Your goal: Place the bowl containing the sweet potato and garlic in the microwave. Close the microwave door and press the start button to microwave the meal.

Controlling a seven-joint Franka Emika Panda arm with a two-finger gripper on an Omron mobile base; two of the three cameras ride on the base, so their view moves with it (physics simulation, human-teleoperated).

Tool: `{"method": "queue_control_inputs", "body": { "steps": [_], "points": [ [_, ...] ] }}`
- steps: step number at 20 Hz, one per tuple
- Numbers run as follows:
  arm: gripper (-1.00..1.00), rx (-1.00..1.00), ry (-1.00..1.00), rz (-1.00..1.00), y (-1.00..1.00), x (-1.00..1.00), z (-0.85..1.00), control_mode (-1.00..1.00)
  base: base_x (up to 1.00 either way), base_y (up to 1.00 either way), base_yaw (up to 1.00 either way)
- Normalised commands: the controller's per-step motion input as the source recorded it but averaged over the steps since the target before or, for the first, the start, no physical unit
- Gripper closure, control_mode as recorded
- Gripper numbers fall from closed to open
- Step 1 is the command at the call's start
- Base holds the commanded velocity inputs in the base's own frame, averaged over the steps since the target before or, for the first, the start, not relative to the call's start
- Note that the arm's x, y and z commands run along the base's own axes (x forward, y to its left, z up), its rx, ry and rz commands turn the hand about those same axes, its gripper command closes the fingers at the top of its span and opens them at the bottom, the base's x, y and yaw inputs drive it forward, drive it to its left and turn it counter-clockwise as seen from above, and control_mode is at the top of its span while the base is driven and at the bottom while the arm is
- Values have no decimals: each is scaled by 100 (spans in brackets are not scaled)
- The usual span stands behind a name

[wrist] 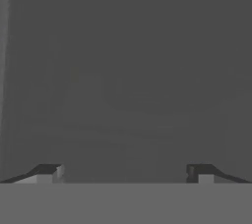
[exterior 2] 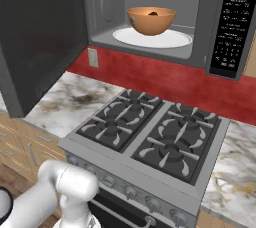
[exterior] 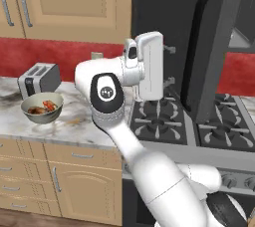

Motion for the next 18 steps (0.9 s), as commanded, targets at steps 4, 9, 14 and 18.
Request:
{"method": "queue_control_inputs", "body": {
  "steps": [4,9,14,18],
  "points": [
    [-100,20,-2,-11,-100,-11,0,-100,0,0,0],
    [-100,23,0,-3,-100,0,0,-100,0,0,0],
    [-100,22,0,1,-94,13,0,-100,0,0,0],
    [-100,18,-1,13,-57,34,-1,-100,0,0,0]
  ]
}}
